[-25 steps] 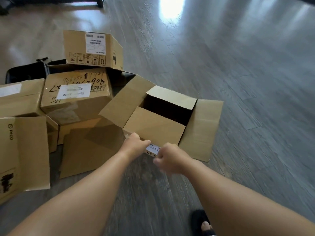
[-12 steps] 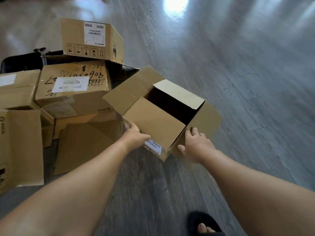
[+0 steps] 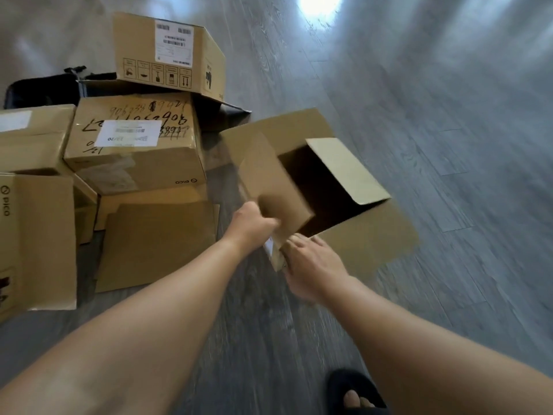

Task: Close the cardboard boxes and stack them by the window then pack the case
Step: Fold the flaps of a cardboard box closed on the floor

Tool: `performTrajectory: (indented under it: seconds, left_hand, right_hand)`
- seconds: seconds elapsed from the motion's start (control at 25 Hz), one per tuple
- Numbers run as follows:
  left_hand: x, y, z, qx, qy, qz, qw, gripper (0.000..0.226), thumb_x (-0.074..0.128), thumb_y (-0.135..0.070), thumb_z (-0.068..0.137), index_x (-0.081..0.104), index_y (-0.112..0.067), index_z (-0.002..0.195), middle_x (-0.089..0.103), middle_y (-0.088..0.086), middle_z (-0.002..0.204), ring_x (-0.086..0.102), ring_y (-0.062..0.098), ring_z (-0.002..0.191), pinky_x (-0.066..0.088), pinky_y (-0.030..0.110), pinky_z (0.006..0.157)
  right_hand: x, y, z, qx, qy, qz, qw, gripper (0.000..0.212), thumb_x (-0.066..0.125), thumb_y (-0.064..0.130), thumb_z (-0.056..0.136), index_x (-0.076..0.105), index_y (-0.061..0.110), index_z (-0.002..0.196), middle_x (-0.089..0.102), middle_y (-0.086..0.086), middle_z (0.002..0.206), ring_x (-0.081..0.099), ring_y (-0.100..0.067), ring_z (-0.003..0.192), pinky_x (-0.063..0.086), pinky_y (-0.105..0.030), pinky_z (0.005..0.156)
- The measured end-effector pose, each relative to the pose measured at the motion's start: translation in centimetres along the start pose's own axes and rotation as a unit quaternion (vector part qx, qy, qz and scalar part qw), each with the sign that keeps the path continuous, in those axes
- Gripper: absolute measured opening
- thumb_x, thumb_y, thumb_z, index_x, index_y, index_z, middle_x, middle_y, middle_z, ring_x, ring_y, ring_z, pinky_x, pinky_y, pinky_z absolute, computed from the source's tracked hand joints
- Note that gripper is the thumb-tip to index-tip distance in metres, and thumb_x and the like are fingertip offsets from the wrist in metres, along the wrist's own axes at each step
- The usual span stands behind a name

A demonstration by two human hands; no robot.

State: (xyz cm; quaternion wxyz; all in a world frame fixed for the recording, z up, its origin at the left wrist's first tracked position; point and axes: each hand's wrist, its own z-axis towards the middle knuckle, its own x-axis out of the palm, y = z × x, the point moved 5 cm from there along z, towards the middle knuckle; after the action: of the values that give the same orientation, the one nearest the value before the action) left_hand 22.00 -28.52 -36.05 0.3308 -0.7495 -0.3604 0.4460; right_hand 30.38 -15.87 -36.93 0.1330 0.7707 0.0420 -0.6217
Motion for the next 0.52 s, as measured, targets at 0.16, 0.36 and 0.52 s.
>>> performTrajectory:
  seconds: [0.16, 0.36, 0.52]
  left_hand:
    - [-0.7, -0.7, 0.7, 0.029, -0.012, -0.016, 0.999, 0.034, 0.050, -0.007, 0.073, 0.064, -0.013, 0.103, 0.066, 0.006, 0.105, 0.063, 0.031, 0.109, 0.055, 0.038, 0.088]
    - [-2.9, -0.4, -0.5, 0.109, -0.114, 0.078, 0.984, 0.023, 0.049, -0.029, 0.093, 0.069, -0.018, 0.091, 0.067, -0.010, 0.081, 0.062, 0.012, 0.080, 0.045, 0.022, 0.065]
    - [-2.8, 0.0, -0.9, 0.119, -0.049, 0.140, 0.982, 0.029, 0.041, -0.029, 0.092, 0.065, -0.019, 0.078, 0.066, 0.000, 0.077, 0.060, 0.022, 0.079, 0.047, 0.037, 0.068]
  right_hand:
    - [1.2, 4.5, 2.5, 0.024, 0.035, 0.104, 0.994, 0.075, 0.045, 0.059, 0.094, 0.025, 0.021, 0.156, 0.030, -0.004, 0.162, 0.046, -0.026, 0.136, 0.040, -0.048, 0.107]
    - [1.2, 4.9, 4.6, 0.044, 0.095, 0.148, 0.983, 0.083, 0.058, 0.055, 0.090, 0.017, 0.026, 0.156, 0.022, 0.000, 0.162, 0.022, -0.026, 0.149, 0.039, -0.054, 0.110]
    - [1.4, 5.0, 4.5, 0.066, 0.124, 0.122, 0.983, 0.100, 0.070, 0.033, 0.087, 0.001, 0.033, 0.158, 0.005, 0.006, 0.165, 0.026, -0.031, 0.147, 0.042, -0.056, 0.103]
